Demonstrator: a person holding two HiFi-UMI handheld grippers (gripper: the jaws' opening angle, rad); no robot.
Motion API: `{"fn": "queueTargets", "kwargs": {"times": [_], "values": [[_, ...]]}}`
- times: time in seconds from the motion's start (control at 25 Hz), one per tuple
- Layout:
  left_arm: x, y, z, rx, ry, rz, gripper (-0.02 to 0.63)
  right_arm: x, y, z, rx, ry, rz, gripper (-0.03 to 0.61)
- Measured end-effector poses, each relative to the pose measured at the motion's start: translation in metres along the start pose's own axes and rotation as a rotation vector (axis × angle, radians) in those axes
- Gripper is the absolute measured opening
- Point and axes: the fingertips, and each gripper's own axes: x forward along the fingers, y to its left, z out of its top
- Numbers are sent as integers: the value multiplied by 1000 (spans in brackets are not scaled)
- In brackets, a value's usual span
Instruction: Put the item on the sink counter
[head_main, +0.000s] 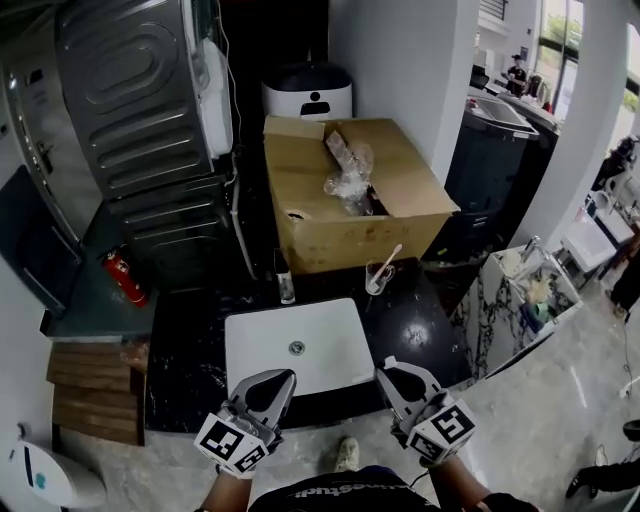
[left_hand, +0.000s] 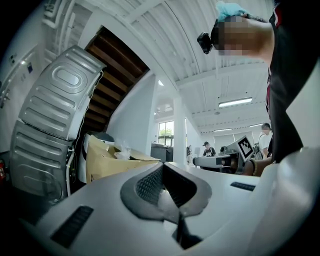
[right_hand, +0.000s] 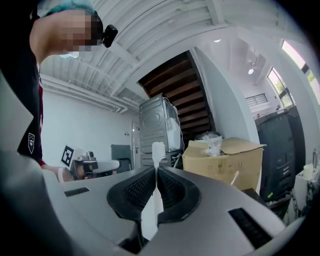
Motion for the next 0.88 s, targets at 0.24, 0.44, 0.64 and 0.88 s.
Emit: {"fn": "queueTargets", "kwargs": {"times": [0.24, 0.44, 0.64, 0.88], "values": [[67, 22, 3, 17, 7, 15, 15, 30, -58, 12, -60, 28, 29, 44], [86, 42, -2, 0, 35, 15, 15, 56, -72, 10, -53, 29, 43, 44], [95, 65, -1, -4, 32, -18, 15, 78, -75, 16, -19, -14, 16, 44], [102, 81, 2, -13, 21, -61, 15, 84, -80, 21, -19, -42, -52, 43]]}}
